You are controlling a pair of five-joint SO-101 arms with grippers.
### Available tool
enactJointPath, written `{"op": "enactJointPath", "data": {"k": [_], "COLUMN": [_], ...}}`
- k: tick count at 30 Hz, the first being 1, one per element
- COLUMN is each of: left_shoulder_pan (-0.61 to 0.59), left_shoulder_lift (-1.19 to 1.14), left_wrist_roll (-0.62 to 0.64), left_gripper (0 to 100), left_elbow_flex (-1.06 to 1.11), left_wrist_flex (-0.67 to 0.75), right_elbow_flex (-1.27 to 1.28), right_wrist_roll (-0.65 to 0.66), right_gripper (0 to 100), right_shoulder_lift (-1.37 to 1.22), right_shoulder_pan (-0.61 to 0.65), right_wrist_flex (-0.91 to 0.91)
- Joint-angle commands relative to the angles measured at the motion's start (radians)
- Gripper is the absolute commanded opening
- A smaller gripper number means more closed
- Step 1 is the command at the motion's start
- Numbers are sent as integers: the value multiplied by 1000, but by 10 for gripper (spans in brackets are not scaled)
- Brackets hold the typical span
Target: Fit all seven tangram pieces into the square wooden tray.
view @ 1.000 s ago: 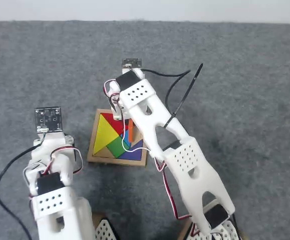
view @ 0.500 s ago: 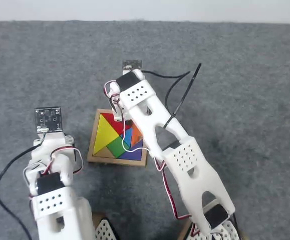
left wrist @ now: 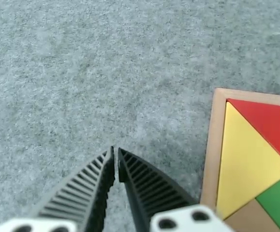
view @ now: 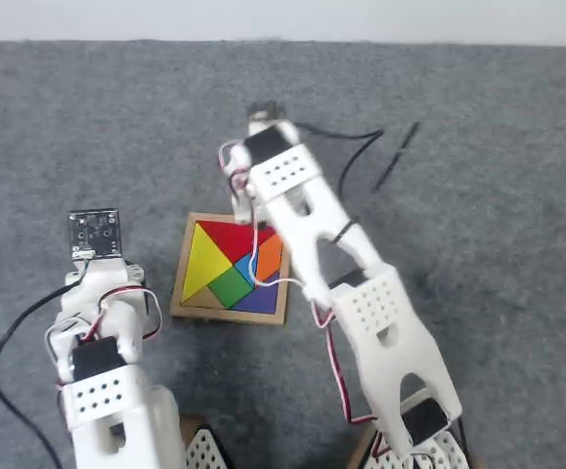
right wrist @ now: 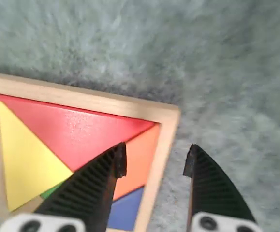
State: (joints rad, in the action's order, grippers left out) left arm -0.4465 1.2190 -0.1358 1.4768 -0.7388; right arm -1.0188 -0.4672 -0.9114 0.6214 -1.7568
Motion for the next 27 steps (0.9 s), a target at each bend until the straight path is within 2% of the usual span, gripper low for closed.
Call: {"op": "enactJointPath", "data": {"k": [1,6,9,16,21,25,27], "left_shoulder_pan": [-3,-2,5,38,120,130,133], "left_shoulder_lift": [20,20,20,110,368,621,612], "left_wrist_roll": [-2,-6,-6,-8,-9,-8,-8], "left_gripper": [12,12,12,12,12,12,13], "left_elbow_flex": [-24,-25,-28,13,108,209,203], "left_wrist_flex": [25,26,28,20,-69,-114,-129], "right_elbow_flex": [94,285,439,853,1252,1545,1671], "right_wrist_roll": [48,54,58,267,311,324,324], "right_gripper": [158,2,17,9,9,9,9], "right_shoulder_lift": [211,447,579,880,1093,1288,1385], "right_shoulder_pan": [-71,-170,-226,-260,-255,-260,-262], "right_wrist_flex": [-42,-39,-39,1,251,456,536]}}
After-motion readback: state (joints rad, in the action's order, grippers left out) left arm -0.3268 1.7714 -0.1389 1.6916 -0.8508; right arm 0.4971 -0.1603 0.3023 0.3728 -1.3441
